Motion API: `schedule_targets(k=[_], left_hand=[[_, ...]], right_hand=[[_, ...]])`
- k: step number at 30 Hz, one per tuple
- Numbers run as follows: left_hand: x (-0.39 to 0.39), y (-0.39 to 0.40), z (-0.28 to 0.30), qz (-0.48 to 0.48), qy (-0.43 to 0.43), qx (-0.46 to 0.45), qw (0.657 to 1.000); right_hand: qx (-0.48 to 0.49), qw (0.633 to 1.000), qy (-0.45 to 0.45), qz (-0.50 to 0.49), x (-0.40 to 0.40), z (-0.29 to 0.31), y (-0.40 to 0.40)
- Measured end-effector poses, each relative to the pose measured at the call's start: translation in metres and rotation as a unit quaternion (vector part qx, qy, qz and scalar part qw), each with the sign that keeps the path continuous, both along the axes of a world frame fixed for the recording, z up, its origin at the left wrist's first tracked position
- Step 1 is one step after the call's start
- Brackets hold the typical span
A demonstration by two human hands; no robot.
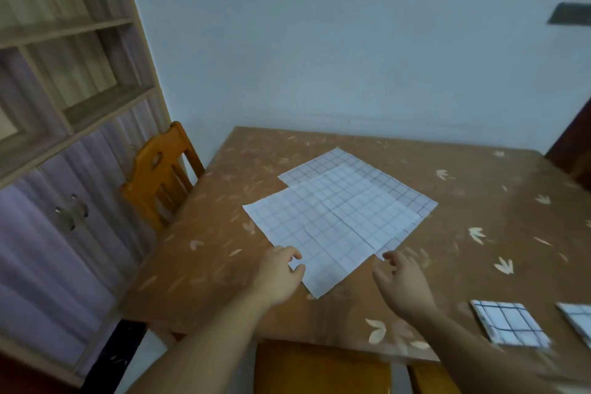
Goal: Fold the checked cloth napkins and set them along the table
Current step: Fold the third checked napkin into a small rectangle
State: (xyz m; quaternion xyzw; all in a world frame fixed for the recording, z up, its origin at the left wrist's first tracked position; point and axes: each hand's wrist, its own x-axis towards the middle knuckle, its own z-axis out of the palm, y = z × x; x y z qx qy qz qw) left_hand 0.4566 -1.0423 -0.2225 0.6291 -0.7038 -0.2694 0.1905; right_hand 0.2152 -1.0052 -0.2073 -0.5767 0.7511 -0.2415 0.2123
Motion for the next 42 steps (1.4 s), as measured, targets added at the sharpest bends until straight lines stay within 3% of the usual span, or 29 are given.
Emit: schedule_targets(k=[8, 14, 21, 24, 27, 32, 39, 42], left_hand=[[0.028, -0.023, 0.001, -0.011, -0.019, 0.016, 1.0], [0.055, -0.043, -0.013, -0.02, -0.067, 0.035, 0.997], [0.077, -0.12, -0.051, -0.124, -0.129, 0.023, 0.984], [0.072, -0.159, -0.071, -0.171, -0.186, 0.018, 0.967], [0.062, -0.192, -0.093, -0.219, -0.234, 0.002, 0.947], [0.061, -0.218, -0.124, -0.306, -0.311, 0.065, 0.897], [0.082, -0.195, -0.131, -0.288, -0.3, 0.043, 0.908], [0.099, -0.176, -0.133, -0.265, -0.285, 0.009, 0.921]], right_hand=[[0.066, 0.995, -0.072, -0.025, 0.038, -0.024, -0.03], [0.127, 0.99, -0.058, -0.007, 0.084, -0.057, -0.057], [0.124, 0.99, 0.051, -0.04, 0.128, -0.087, -0.089], [0.138, 0.987, 0.043, -0.064, 0.141, -0.107, -0.098], [0.127, 0.984, 0.061, -0.107, 0.15, -0.13, -0.101], [0.105, 0.977, 0.14, -0.122, 0.154, -0.158, -0.094], [0.076, 0.982, 0.151, -0.088, 0.142, -0.162, -0.089], [0.015, 0.989, 0.127, -0.072, 0.135, -0.162, -0.09]])
